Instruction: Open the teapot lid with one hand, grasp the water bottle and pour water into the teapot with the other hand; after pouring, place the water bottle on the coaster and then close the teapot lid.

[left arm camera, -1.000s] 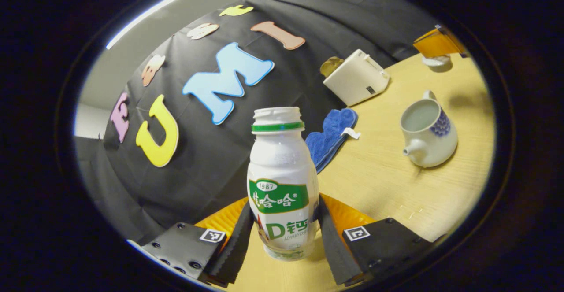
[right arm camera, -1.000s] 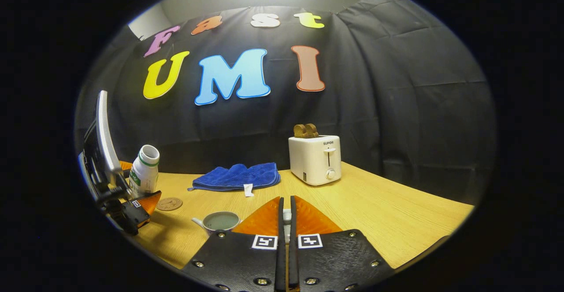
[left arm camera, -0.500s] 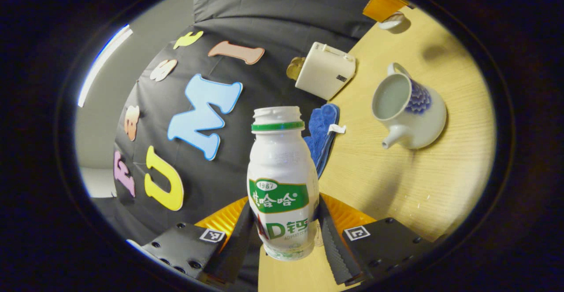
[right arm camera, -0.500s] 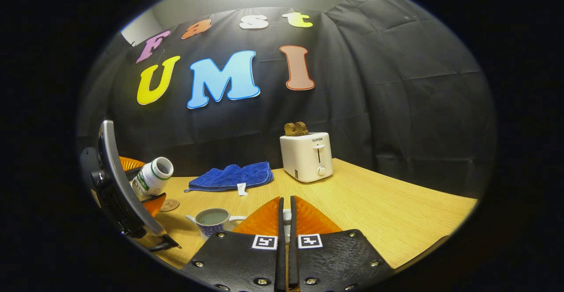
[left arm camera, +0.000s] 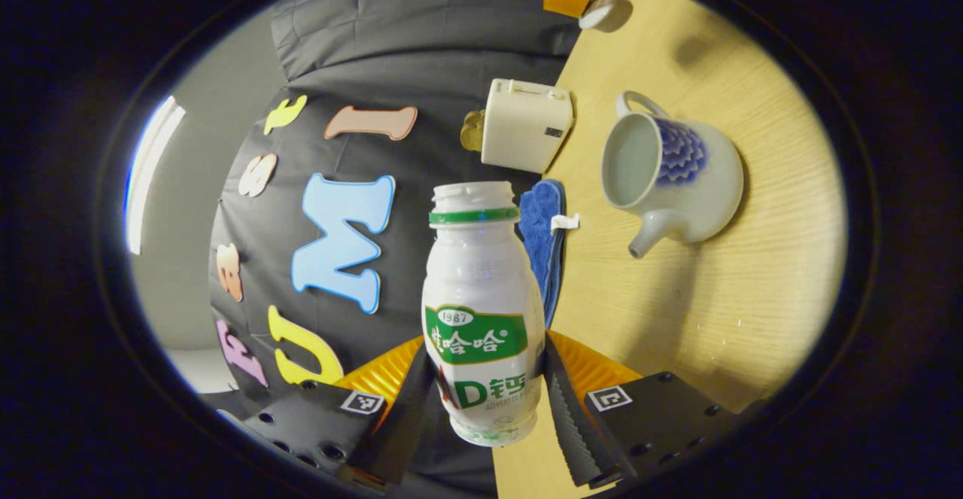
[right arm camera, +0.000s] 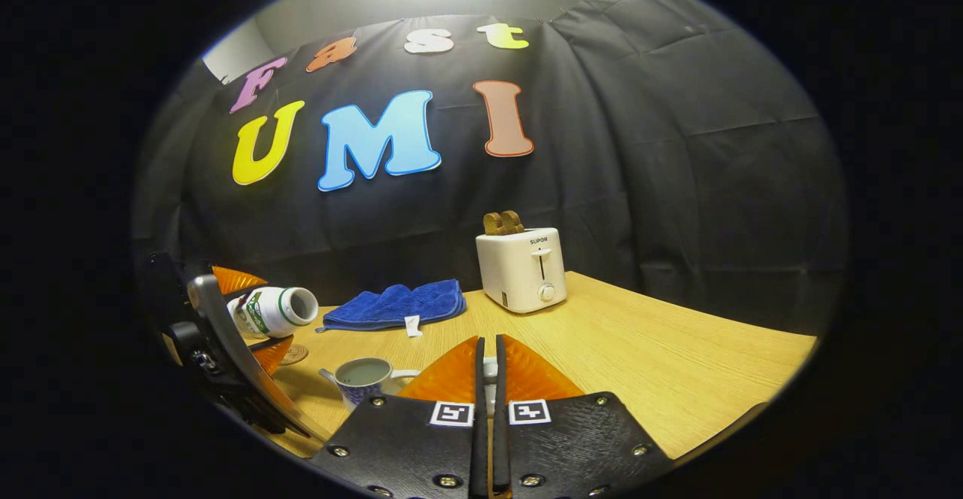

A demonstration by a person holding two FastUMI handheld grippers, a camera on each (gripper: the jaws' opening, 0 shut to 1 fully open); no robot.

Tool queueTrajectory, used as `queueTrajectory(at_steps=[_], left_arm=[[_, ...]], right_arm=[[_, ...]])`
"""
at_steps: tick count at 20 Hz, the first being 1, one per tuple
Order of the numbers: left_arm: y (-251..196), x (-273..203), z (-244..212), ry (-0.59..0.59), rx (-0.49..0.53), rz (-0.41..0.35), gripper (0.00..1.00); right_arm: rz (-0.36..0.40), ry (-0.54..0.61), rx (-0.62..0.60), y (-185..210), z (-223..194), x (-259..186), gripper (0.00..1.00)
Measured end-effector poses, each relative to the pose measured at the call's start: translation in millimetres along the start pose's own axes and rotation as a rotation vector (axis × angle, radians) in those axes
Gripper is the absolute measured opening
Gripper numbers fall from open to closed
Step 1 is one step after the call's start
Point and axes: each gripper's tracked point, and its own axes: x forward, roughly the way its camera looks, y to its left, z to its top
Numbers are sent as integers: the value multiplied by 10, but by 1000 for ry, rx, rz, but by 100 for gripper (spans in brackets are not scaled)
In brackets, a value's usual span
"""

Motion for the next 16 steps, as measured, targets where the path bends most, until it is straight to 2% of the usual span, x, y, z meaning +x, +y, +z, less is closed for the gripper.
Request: queueTrajectory(at_steps=[8,13,15,16], left_arm=[[35,48,128,-25,159,12,87],[61,28,164,-38,202,18,87],[65,44,166,-42,226,29,78],[73,46,156,-42,236,31,81]], right_arm=[[-8,-16,13,-33,43,-21,3],[-11,-14,22,-54,33,-18,2],[-10,-18,24,-53,44,-20,2],[-10,-18,25,-56,51,-20,2]])
